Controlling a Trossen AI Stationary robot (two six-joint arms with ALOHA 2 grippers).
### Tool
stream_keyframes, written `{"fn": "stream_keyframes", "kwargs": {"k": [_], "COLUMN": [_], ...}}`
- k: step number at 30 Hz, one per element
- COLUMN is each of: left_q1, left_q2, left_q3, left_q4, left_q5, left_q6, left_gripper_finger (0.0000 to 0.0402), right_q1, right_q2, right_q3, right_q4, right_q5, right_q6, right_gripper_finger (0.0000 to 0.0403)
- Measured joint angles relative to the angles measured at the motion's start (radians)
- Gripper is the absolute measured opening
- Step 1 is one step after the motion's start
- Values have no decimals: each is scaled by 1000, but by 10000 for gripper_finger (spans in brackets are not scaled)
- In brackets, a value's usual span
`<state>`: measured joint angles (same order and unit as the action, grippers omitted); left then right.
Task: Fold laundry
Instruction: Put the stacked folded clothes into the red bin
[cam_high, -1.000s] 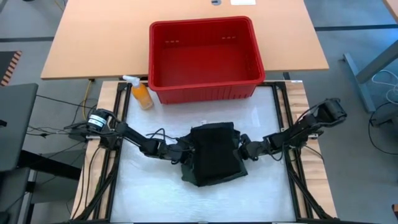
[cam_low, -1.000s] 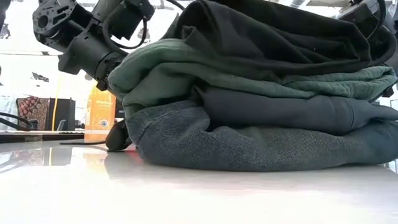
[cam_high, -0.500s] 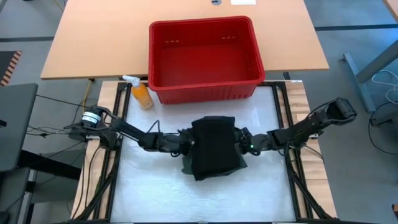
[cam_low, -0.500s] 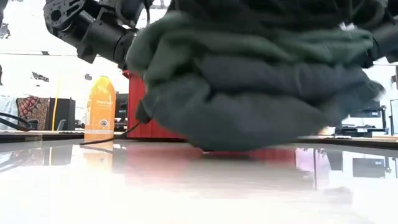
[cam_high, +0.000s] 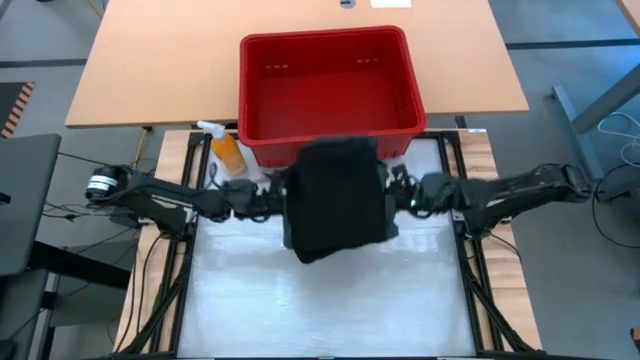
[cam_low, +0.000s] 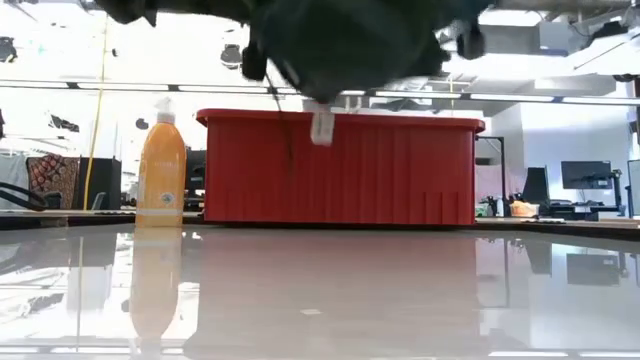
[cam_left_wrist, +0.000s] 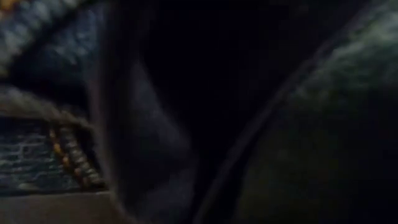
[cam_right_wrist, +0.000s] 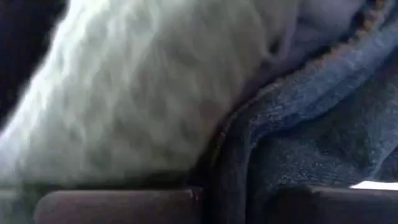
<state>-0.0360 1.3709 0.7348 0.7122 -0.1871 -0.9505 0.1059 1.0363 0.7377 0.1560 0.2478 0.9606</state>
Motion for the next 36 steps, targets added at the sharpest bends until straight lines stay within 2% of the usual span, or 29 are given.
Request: {"fn": "stream_keyframes", "kwargs": {"k": [3, 6, 11, 16, 21, 27, 32, 36], "left_q1": [47, 125, 329, 567, 748, 901, 978, 991], "left_q2": [-52, -67, -59, -28, 163, 458, 618, 715], "left_q3": [81, 211, 438, 603, 757, 954, 1067, 1109], "left_q4": [-71, -206, -488, -633, -681, -765, -772, -815], "left_q5": [15, 53, 132, 216, 359, 495, 576, 579], "left_q6": [40, 95, 177, 191, 153, 156, 172, 188], "left_gripper_finger": [116, 116, 116, 116, 116, 116, 116, 116], "right_q1": [-79, -202, -459, -700, -844, -948, -1011, -1037], "right_q2": [8, 43, 147, 310, 549, 791, 928, 1018], "right_q3": [134, 261, 453, 646, 854, 1063, 1131, 1131], "right_q4": [-84, -155, -228, -239, -269, -418, -407, -419], "right_q5": [-49, -146, -333, -504, -619, -623, -632, -642], "right_q6": [-85, -192, -301, -307, -274, -297, -329, -347], "right_gripper_finger": [66, 66, 66, 66, 66, 66, 66, 66]}}
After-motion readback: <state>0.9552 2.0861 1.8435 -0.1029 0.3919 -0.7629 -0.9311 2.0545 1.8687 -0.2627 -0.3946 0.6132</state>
